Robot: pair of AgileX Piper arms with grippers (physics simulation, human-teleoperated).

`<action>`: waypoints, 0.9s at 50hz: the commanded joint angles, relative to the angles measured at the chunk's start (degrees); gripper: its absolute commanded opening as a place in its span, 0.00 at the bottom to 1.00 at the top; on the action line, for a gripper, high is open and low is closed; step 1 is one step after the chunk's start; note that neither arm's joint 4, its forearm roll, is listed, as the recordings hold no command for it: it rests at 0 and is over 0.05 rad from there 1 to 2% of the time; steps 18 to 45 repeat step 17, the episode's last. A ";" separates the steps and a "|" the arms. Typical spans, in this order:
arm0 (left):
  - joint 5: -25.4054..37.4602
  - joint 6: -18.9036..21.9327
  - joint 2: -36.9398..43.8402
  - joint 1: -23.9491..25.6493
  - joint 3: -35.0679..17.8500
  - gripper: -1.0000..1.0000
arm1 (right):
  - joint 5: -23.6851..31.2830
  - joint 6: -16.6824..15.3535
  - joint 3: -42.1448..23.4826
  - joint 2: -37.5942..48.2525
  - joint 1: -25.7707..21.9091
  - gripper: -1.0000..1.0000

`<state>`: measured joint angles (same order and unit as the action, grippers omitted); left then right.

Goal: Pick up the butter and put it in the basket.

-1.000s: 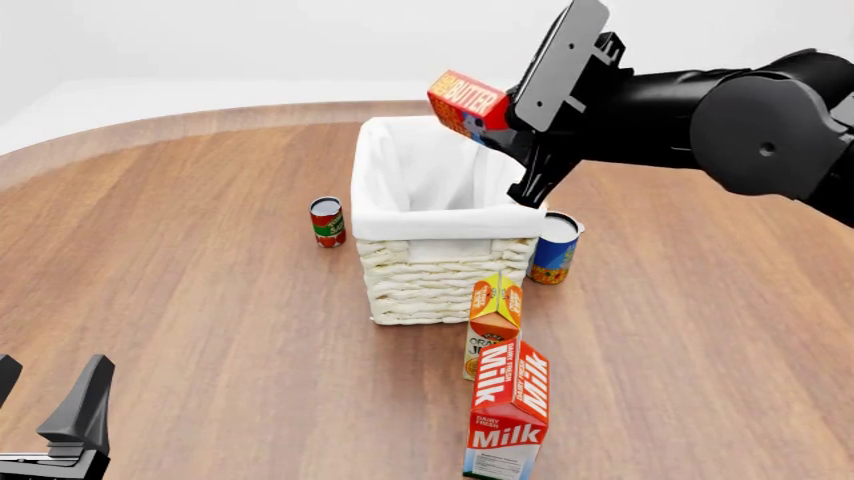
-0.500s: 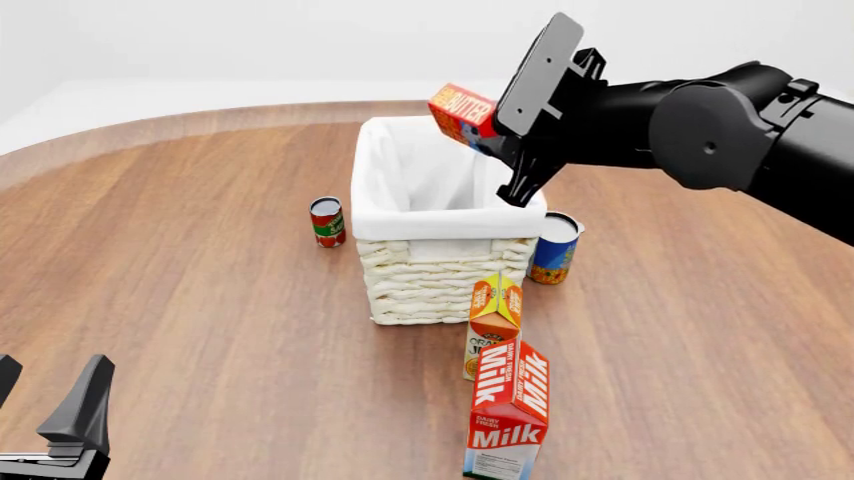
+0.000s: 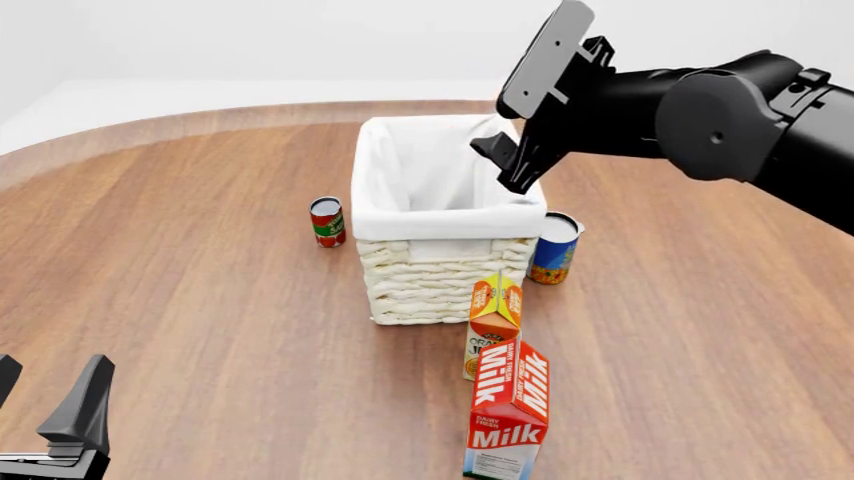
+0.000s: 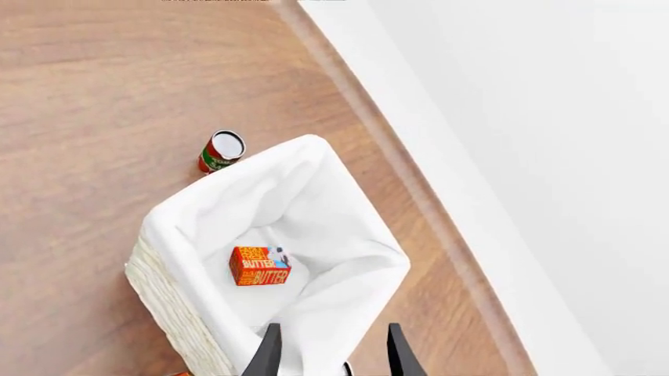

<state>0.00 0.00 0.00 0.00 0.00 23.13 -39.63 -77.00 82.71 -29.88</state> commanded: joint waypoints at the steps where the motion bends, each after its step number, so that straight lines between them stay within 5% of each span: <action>1: 0.00 0.00 0.00 0.00 0.00 1.00 | -0.82 1.22 1.88 -1.72 -0.31 1.00; 9: 0.00 0.00 0.00 0.00 0.00 1.00 | -3.85 5.85 9.33 -12.82 -5.61 1.00; 14: 0.00 0.00 0.00 0.00 0.00 1.00 | -10.86 8.51 21.52 -31.43 -7.60 1.00; 17: 0.00 0.00 0.00 0.00 0.00 1.00 | -13.96 12.52 33.95 -52.35 -4.36 1.00; 45: 0.00 0.00 0.00 0.00 0.00 1.00 | -13.96 12.52 33.95 -52.35 -4.36 1.00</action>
